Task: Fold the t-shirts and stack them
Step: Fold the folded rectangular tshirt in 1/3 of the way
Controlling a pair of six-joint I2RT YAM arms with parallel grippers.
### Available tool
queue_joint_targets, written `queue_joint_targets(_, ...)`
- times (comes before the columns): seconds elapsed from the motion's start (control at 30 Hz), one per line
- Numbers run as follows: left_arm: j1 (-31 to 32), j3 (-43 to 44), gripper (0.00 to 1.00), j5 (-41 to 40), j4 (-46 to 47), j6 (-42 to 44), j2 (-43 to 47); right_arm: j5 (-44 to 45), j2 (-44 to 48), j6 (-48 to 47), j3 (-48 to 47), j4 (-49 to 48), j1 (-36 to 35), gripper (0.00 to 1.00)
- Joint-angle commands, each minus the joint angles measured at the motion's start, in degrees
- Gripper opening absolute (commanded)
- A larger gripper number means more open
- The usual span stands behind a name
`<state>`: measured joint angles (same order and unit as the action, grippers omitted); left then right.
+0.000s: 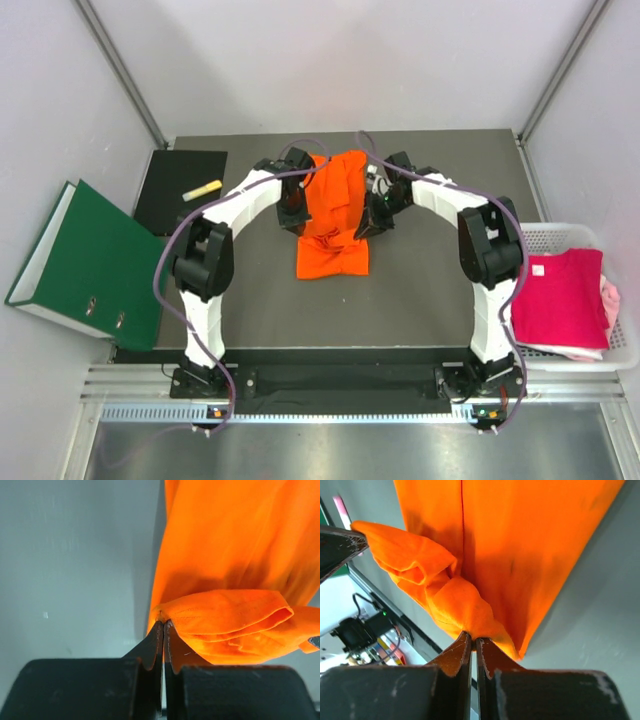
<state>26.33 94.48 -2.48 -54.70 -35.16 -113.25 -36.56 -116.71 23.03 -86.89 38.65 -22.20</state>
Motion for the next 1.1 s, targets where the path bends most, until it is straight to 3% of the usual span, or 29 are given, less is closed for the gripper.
queue_joint_targets(0.0,-2.24,7.82,0.0,1.69,0.12,3.25,-4.95,-1.94,-3.87,0.61,-8.9,-1.83,1.71,0.0)
queue_joint_targets(0.13,-3.47,14.49,0.0,2.21,-0.85,5.01,-8.65,-2.82,-7.57,2.02,-13.82,-1.65,2.59,0.02)
queue_joint_targets(0.17,-4.17,15.38,0.0,2.22,-1.02,5.18,-9.96,-2.82,-8.96,2.63,-15.22,-1.57,2.86,0.11)
queue_joint_targets(0.2,-4.53,16.26,0.09,2.22,-1.29,5.27,-10.49,-2.91,-9.41,2.81,-15.58,-1.65,3.21,0.21)
queue_joint_targets(0.23,-4.96,17.92,0.3,3.87,-2.42,5.27,-11.02,-2.3,-9.5,3.16,-15.76,-1.83,3.47,0.29)
queue_joint_targets(0.27,-5.67,18.54,0.53,3.63,-3.04,4.93,-11.2,-1.51,-8.55,3.25,-14.81,-2.44,3.65,0.46)
queue_joint_targets(0.3,-5.85,18.72,0.98,3.01,-3.48,4.49,-10.77,-0.72,-7.15,3.51,-13.41,-5.58,4.0,0.53)
queue_joint_targets(0.33,-5.85,17.68,0.99,3.01,-3.23,4.4,-9.89,1.81,-5.39,3.95,-11.65,-7.61,4.18,0.62)
queue_joint_targets(0.37,-5.94,16.63,0.99,0.48,-2.7,4.4,-7.36,3.14,-1.11,4.83,-7.54,-9.63,4.35,0.78)
queue_joint_targets(0.47,-6.11,9.43,0.99,0.02,0.28,3.96,-0.78,8.51,7.68,6.32,0.54,-14.83,5.32,1.0)
queue_joint_targets(0.73,-5.94,-15.68,0.98,7.47,8.8,-1.14,11.73,5.29,13.7,8.35,14.63,-14.04,6.9,1.0)
queue_joint_targets(0.83,-5.94,-23.95,0.91,12.48,15.2,-3.68,15.95,0.98,13.7,11.85,20.61,-16.5,6.9,0.95)
queue_joint_targets(0.97,-5.85,-30.48,0.82,16.71,20.85,-7.81,16.13,-1.76,11.59,13.97,25.63,-19.83,6.73,0.85)
queue_joint_targets(1.07,-5.85,-33.83,0.8,18.56,25.42,-9.83,16.22,-2.64,11.5,16.69,28.18,-23.52,6.64,0.84)
